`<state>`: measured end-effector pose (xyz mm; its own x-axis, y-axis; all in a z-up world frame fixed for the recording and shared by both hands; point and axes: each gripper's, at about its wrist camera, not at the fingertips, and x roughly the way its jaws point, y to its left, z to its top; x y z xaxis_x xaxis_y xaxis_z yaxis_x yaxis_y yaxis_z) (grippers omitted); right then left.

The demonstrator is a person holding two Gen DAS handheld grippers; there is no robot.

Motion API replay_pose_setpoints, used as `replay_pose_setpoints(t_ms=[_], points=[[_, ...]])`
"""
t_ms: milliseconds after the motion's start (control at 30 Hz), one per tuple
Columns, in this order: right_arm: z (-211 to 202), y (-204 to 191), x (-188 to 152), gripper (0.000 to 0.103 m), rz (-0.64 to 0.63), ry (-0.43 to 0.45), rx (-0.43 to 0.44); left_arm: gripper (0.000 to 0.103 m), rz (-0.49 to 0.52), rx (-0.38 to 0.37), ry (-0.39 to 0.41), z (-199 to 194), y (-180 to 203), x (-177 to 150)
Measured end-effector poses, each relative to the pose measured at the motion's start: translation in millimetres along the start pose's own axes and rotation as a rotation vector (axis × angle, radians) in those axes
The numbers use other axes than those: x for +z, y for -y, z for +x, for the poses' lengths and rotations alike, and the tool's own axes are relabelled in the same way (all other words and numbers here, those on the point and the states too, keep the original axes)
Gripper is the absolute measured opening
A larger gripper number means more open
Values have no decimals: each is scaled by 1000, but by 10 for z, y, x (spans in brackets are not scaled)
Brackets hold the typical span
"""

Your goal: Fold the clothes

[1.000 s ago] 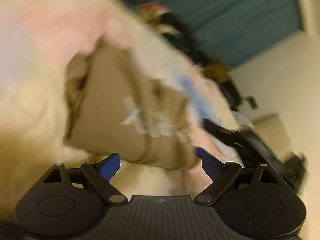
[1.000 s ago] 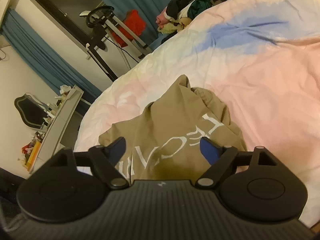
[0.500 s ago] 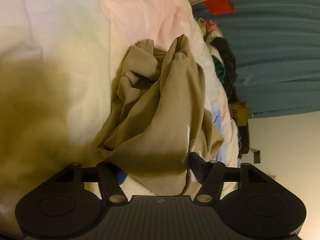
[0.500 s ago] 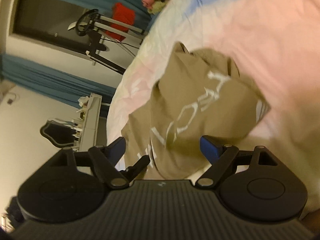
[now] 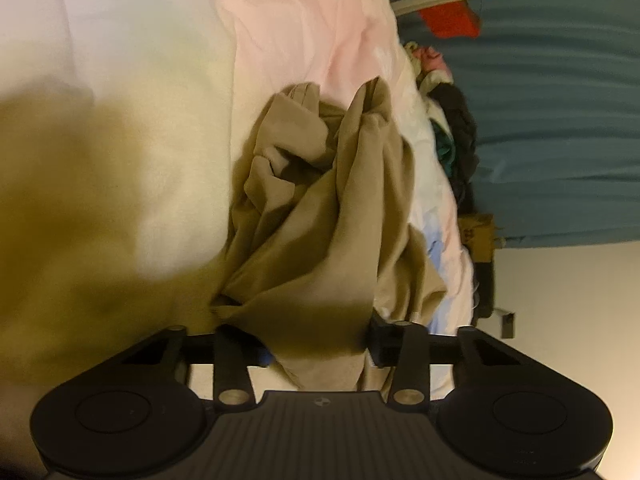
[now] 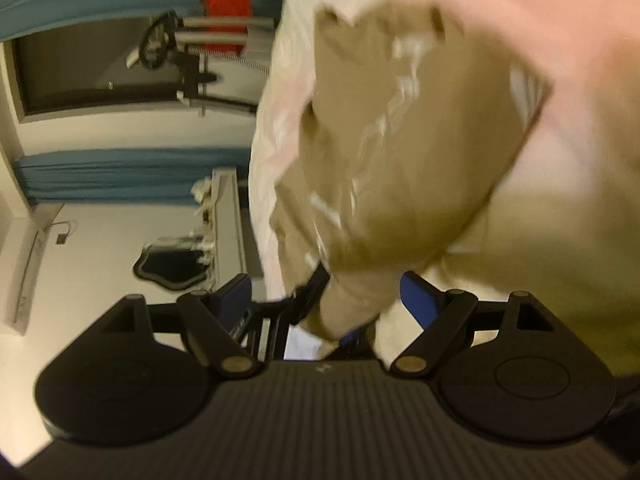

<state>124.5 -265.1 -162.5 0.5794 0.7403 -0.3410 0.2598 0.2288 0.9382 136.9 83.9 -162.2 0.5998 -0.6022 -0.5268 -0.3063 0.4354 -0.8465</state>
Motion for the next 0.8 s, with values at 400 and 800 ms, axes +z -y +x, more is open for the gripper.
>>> replay_pose_setpoints(t_ms=[400, 800], points=[[-164, 184, 126, 76, 82, 280, -103, 27, -46, -122, 36, -93, -19, -27], [-365, -210, 44, 22, -153, 434, -186, 27, -65, -114, -34, -56, 220, 202]])
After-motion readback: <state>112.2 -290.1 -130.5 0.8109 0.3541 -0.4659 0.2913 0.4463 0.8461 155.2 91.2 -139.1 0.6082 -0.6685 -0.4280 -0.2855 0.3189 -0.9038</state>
